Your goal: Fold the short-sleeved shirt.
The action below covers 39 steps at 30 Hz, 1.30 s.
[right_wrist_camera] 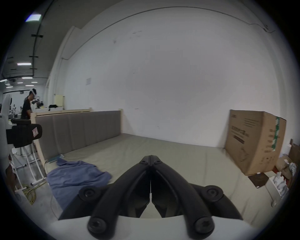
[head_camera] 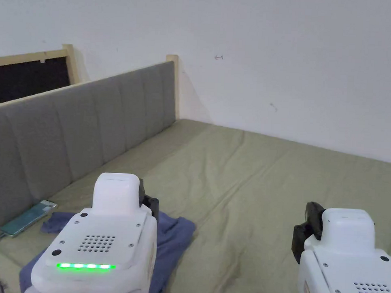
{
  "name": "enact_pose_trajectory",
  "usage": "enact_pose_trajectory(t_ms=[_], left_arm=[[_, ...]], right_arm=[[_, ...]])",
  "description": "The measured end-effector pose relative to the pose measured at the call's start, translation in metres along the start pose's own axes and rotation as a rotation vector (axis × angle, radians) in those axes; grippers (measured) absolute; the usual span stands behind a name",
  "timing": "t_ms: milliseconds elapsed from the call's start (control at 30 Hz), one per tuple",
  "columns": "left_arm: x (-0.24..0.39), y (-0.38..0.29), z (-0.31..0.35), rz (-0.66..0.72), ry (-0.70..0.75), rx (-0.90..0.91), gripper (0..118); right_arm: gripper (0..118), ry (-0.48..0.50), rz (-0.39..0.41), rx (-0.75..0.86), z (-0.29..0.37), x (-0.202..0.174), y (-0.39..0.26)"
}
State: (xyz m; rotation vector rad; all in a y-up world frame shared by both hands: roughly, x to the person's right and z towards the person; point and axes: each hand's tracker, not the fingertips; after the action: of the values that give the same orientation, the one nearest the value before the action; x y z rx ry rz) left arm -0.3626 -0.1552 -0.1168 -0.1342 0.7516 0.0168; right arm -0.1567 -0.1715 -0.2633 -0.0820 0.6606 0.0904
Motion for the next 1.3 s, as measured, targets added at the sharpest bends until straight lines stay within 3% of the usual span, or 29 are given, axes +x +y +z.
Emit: enact_pose_trajectory(t_ms=[133, 367, 500, 767, 1000, 1033, 1100, 1133, 1167, 1300], left_arm=[[-0.020, 0.001, 0.005, -0.020, 0.069, -0.007, 0], [-0.034, -0.008, -0.011, 0.005, 0.061, -0.110, 0], [-0.044, -0.030, -0.059, 0.107, -0.025, -0.260, 0], [-0.058, -0.126, -0.199, 0.149, -0.007, -0.683, 0], [-0.049, -0.162, -0.229, 0.122, -0.010, -0.763, 0], [-0.049, -0.165, -0.233, 0.129, -0.015, -0.767, 7], [-0.047, -0.168, -0.239, 0.120, -0.026, -0.806, 75], [-0.048, -0.168, -0.242, 0.102, -0.032, -0.824, 100], [-0.049, -0.167, -0.242, 0.107, -0.033, -0.823, 116], [-0.043, -0.168, -0.249, 0.088, -0.042, -0.806, 118]], right_arm=[[0, 0.079, 0.010, -0.014, -0.006, -0.024, -0.002], [0, 0.118, 0.038, -0.042, -0.009, -0.038, -0.009], [0, 0.120, 0.034, -0.077, -0.013, -0.037, -0.016], [0, 0.106, 0.044, -0.143, -0.026, -0.034, -0.033], [0, 0.097, 0.055, -0.212, -0.043, -0.031, -0.048], [0, 0.095, 0.058, -0.217, -0.044, -0.031, -0.050], [0, 0.094, 0.065, -0.230, -0.048, -0.031, -0.052], [0, 0.092, 0.067, -0.234, -0.049, -0.030, -0.053], [0, 0.090, 0.070, -0.238, -0.051, -0.030, -0.054], [0, 0.080, 0.070, -0.265, -0.058, -0.029, -0.060]])
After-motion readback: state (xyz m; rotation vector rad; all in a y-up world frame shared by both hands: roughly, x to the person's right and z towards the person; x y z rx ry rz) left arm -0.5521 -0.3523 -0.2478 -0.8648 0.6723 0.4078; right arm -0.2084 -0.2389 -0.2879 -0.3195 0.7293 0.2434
